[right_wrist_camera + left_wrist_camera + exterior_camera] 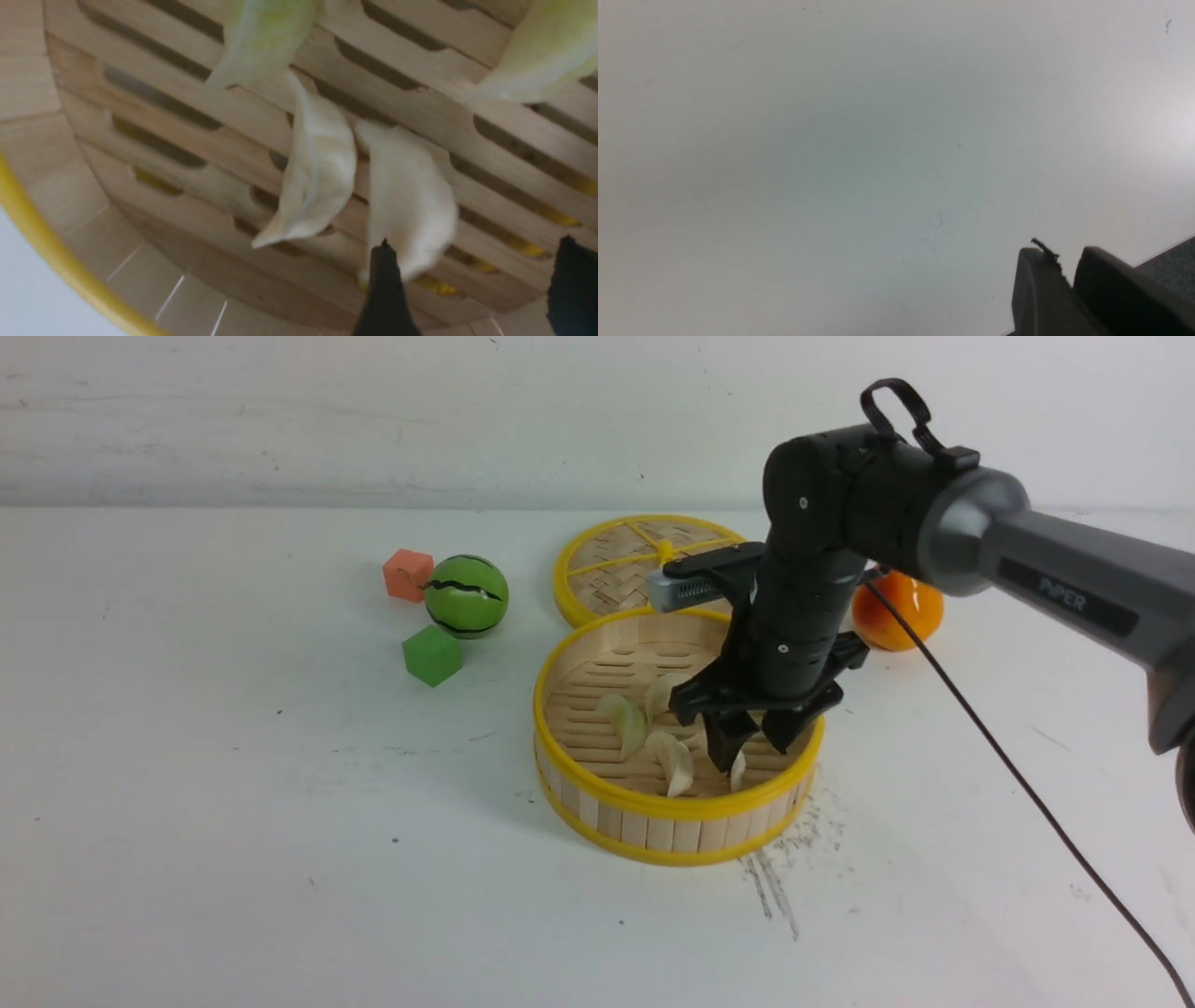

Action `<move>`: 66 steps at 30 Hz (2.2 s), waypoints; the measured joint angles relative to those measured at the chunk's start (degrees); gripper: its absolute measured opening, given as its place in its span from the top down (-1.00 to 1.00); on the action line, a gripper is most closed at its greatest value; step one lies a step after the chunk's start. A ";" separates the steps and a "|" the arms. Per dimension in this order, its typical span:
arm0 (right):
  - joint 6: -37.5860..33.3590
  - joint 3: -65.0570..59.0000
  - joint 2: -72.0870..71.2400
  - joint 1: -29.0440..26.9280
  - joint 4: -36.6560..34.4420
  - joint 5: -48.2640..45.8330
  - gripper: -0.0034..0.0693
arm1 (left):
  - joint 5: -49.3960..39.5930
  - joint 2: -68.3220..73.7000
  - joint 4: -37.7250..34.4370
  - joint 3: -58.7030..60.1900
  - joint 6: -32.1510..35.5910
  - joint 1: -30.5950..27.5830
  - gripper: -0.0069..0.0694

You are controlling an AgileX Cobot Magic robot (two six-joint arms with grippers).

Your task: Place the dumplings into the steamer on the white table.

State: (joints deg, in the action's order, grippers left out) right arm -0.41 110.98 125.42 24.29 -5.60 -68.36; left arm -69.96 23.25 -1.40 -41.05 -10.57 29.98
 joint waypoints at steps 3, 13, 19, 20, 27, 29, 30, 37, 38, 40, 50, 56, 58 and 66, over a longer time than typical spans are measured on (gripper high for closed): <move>-1.78 0.00 -2.57 0.00 -0.78 -1.55 -0.33 | -0.12 -1.34 0.88 0.00 0.00 0.00 0.52; -7.17 -0.51 -20.68 0.00 -7.20 -2.37 0.38 | 0.32 -20.03 5.89 0.61 -7.92 0.00 0.50; -9.86 -11.36 -34.86 0.39 -10.87 6.16 0.91 | 2.46 -24.53 11.31 5.24 -16.99 0.00 0.57; -10.06 -13.78 -37.09 0.54 -10.93 7.73 0.94 | 3.33 -24.53 11.31 5.97 -17.12 0.00 0.61; -11.55 -36.03 -56.48 1.01 -12.25 23.42 0.96 | 16.91 -24.53 9.25 10.32 -17.50 0.00 0.86; -11.85 -42.01 -63.27 1.01 -12.30 27.90 0.96 | 20.86 -24.53 9.25 10.75 -17.63 0.00 0.86; -11.91 -43.14 -63.85 1.01 -12.36 28.61 0.96 | 21.14 -24.53 9.25 10.82 -17.63 0.00 0.86; -12.43 -57.44 -80.35 1.01 -13.47 36.35 0.95 | 23.77 -24.53 9.36 10.82 -17.68 0.00 0.86; -12.43 -57.65 -80.35 1.01 -13.47 36.48 0.95 | 23.79 -24.53 9.36 10.82 -17.68 0.00 0.86; -12.43 -59.56 -83.77 1.01 -13.47 37.37 0.95 | 23.31 -24.53 9.36 10.82 -17.68 0.00 0.86; -12.43 -60.02 -90.40 1.01 -13.52 38.11 0.94 | 22.57 -24.53 9.36 10.82 -17.84 0.00 0.86; -12.43 -60.02 -90.46 1.01 -13.52 38.11 0.92 | 22.46 -24.53 9.36 10.82 -17.84 0.00 0.86; -12.43 -60.02 -90.46 1.01 -13.52 38.11 0.92 | 22.46 -24.53 9.36 10.82 -17.84 0.00 0.86; -12.43 -60.40 -90.46 1.01 -9.06 38.42 0.91 | 22.46 -24.53 9.36 10.82 -17.84 0.00 0.86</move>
State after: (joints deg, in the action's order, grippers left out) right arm -12.84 50.58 34.95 25.30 -14.66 -29.94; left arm -47.49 -1.28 7.96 -30.23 -28.41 29.98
